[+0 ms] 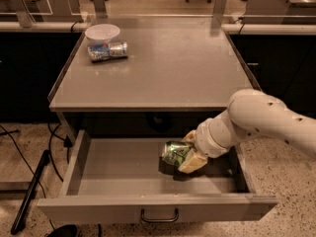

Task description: Place green can into top drawer

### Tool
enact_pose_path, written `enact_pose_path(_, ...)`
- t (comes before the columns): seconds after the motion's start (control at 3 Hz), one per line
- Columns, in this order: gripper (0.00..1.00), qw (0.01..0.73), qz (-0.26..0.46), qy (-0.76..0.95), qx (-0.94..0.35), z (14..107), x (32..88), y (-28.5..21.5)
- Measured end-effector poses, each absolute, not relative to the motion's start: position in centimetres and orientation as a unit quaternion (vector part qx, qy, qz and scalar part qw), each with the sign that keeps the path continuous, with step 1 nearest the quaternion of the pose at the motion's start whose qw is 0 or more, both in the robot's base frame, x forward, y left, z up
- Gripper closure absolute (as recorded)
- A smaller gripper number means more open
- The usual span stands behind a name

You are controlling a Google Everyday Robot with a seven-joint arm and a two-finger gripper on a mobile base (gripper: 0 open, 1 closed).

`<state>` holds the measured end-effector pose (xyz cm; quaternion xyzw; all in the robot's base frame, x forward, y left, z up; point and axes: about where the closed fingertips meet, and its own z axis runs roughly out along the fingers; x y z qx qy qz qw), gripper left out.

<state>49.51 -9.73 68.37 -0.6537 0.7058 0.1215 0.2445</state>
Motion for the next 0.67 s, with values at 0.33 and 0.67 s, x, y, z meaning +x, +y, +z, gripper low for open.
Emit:
enact_pose_path(0.33, 1.00, 0.245, 0.129, 0.698, -0.661, 65.0, 49.2, -8.4)
enact_pose_path(0.67, 1.00, 0.247, 0.133, 0.692, -0.665, 63.4, 49.0, -7.7)
